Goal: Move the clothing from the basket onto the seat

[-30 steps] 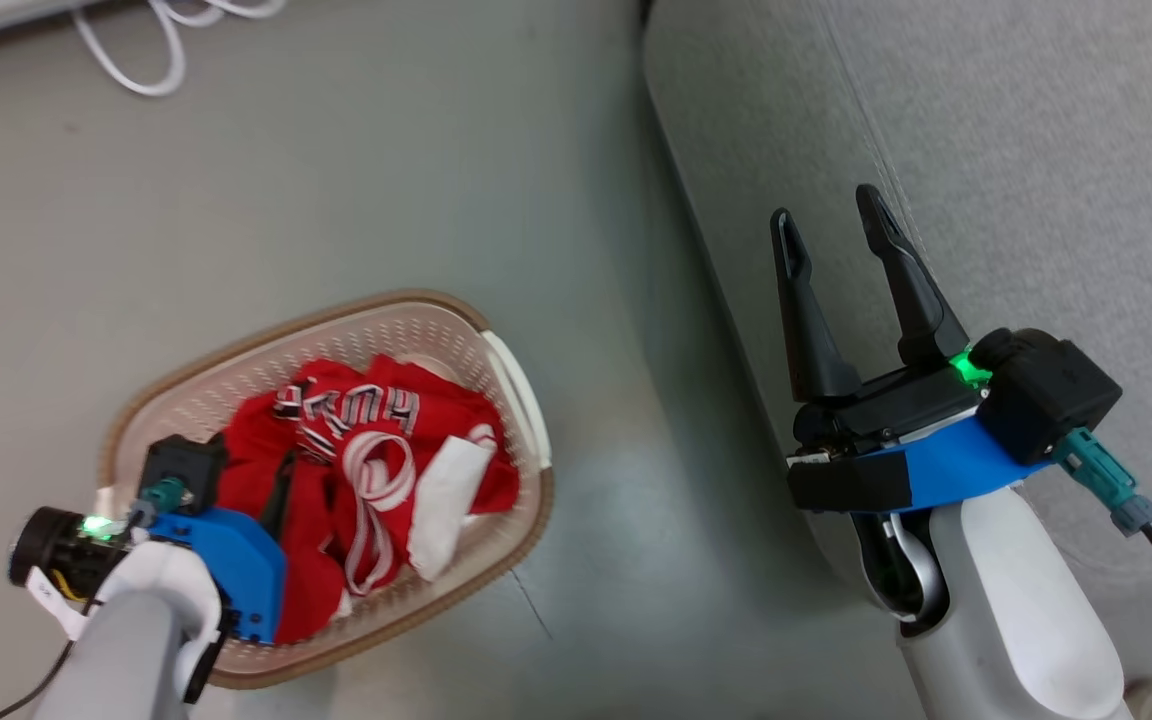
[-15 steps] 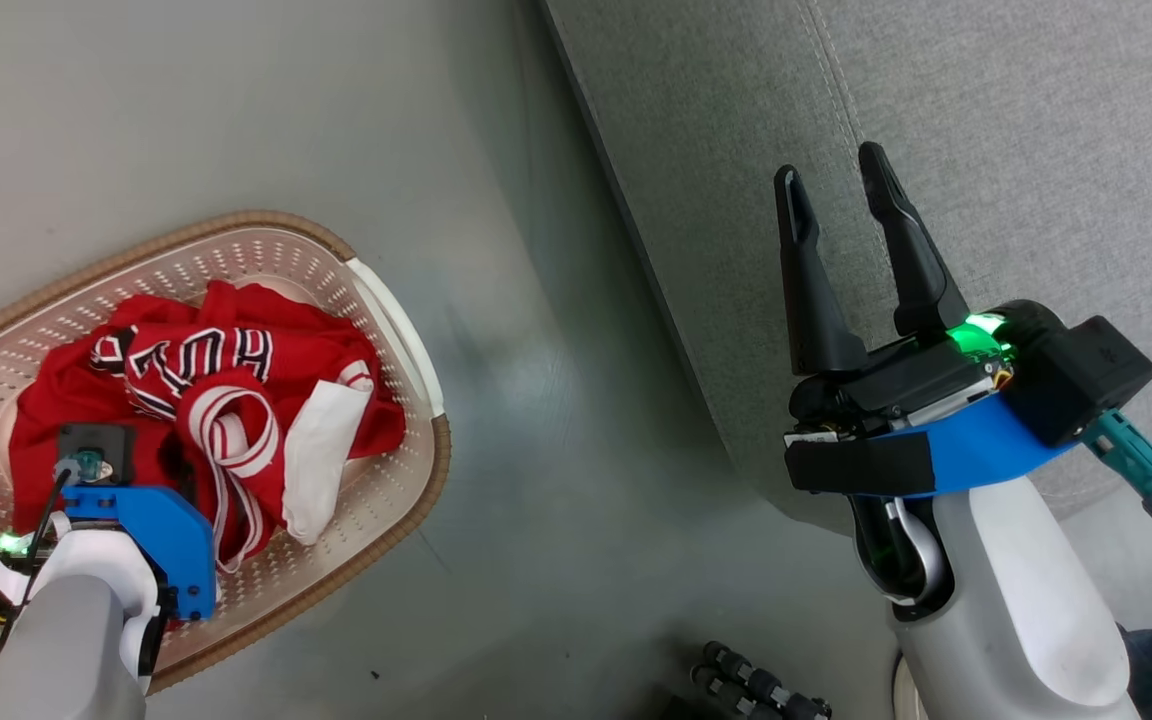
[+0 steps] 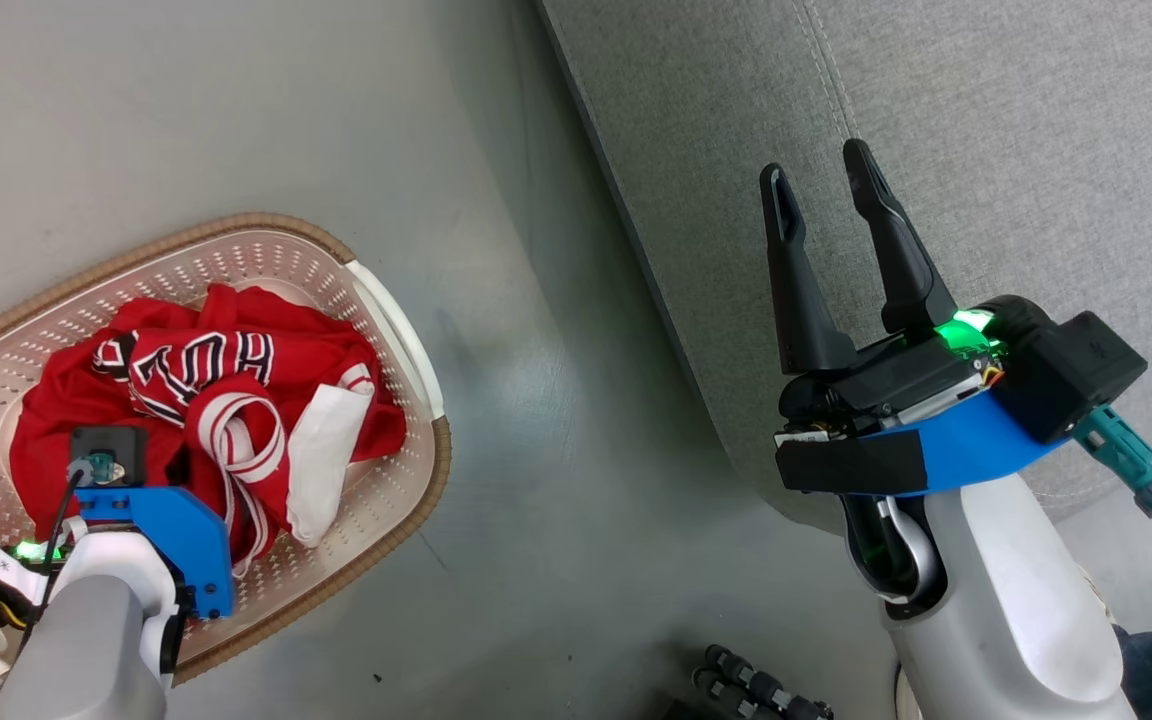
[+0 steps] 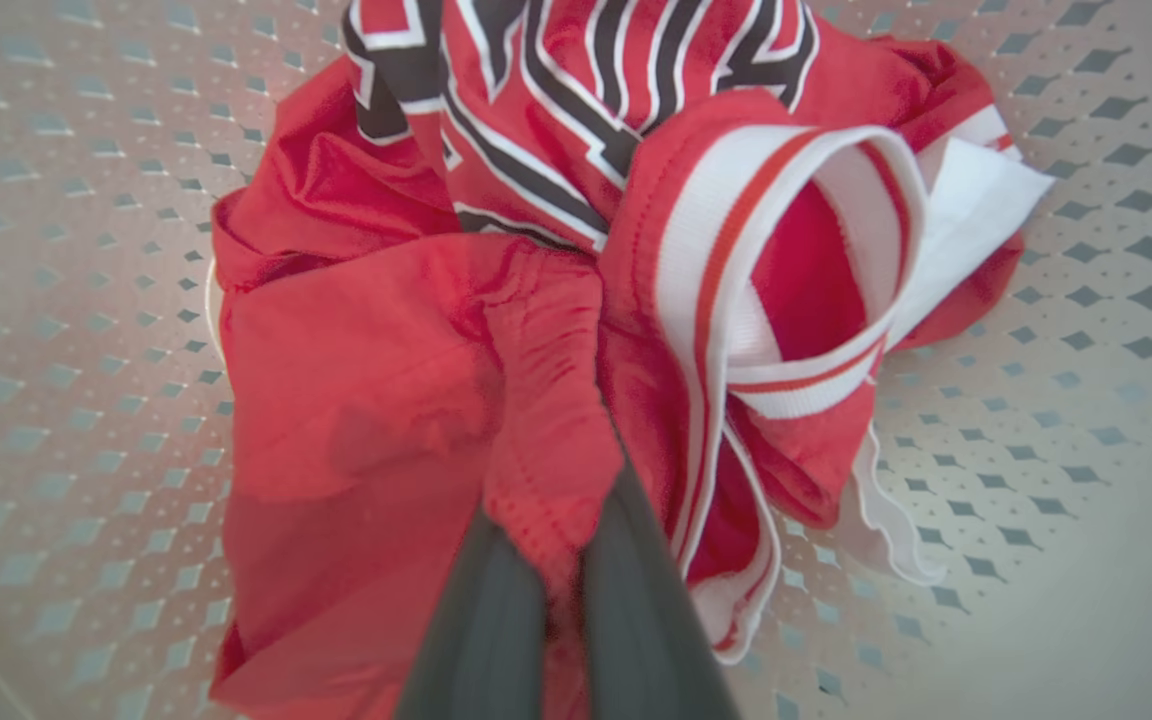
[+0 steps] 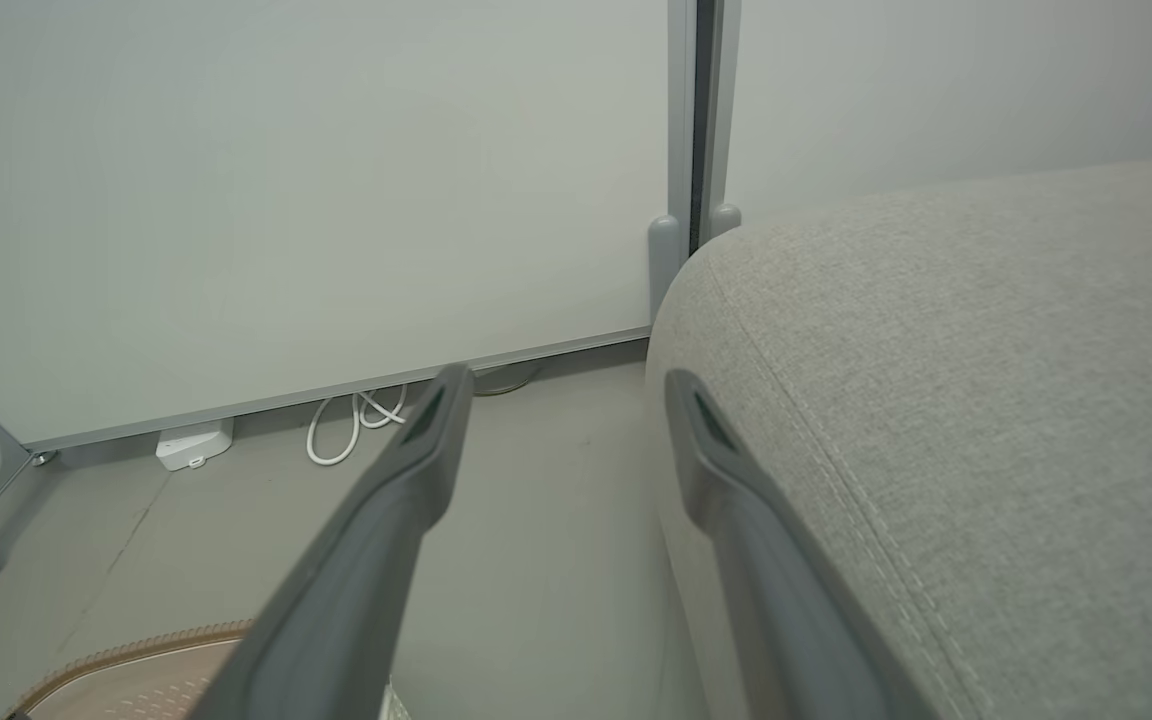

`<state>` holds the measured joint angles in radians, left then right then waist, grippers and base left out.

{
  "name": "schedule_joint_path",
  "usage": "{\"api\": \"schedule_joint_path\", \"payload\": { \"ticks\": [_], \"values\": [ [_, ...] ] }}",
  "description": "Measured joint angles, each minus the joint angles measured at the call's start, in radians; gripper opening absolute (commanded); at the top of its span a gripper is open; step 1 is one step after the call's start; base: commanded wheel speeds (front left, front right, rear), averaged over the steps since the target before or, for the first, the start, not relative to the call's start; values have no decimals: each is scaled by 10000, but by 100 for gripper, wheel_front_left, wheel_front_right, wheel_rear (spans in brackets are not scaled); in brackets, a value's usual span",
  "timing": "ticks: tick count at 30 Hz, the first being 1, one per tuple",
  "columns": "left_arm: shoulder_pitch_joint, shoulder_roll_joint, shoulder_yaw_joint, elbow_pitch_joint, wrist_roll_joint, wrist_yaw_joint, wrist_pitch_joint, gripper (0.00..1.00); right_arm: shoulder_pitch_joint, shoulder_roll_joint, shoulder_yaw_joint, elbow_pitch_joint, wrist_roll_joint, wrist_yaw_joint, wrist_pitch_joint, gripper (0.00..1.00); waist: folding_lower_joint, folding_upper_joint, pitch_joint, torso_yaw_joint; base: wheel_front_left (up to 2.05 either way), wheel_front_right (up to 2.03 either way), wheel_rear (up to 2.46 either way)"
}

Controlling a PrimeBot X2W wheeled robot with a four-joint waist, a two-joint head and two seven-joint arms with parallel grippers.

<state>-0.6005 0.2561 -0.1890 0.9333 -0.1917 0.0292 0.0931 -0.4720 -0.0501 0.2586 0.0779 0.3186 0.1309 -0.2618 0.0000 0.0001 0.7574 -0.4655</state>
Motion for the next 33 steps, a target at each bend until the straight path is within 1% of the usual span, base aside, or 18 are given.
{"api": "schedule_joint_path", "payload": {
  "ticks": [7, 10, 15, 21, 26, 28, 31, 33],
  "values": [
    [-6, -290, -61, 378, -190, -117, -322, 0, 30, 2, -27, 278, -265, 0, -15, 100, 0, 0, -498, 169, 0, 0, 0],
    [-9, -568, -159, 629, -259, -234, -617, 0, 200, 4, -113, 502, -466, 0, -15, 100, 0, 0, -959, 309, 0, 0, 0],
    [10, -1160, -410, 1095, -349, -525, -1294, 0, 821, 10, -272, 1005, -876, 0, -21, 100, -1, 0, -2045, 682, 0, 0, 0],
    [87, -1753, -871, 1576, -360, -997, -1962, 0, 1571, 15, -330, 1565, -1296, 0, -19, 100, -3, 0, -3725, 1220, 0, 0, 0],
    [13, -2031, -1459, 1590, -458, -1298, -2253, 0, 2245, 12, -380, 1781, -1505, 0, 65, 100, -5, 0, -5167, 1753, 0, 0, 0],
    [-109, -2056, -1710, 1413, -686, -1402, -2305, 0, 2467, 12, -368, 1772, -1517, 0, 186, 100, -5, 0, -5687, 1989, 0, 0, 0],
    [-171, -2027, -2589, 562, -1544, -1540, -2280, 0, 2748, 15, -282, 1708, -1549, 0, 374, 100, -4, 0, -6385, 2331, 0, 0, 0],
    [-181, -2050, -3256, -65, -2173, -1551, -2171, 0, 2971, 13, -267, 1672, -1578, 0, 516, 100, -4, 0, -6804, 2543, 0, 0, 0]
  ]
}}
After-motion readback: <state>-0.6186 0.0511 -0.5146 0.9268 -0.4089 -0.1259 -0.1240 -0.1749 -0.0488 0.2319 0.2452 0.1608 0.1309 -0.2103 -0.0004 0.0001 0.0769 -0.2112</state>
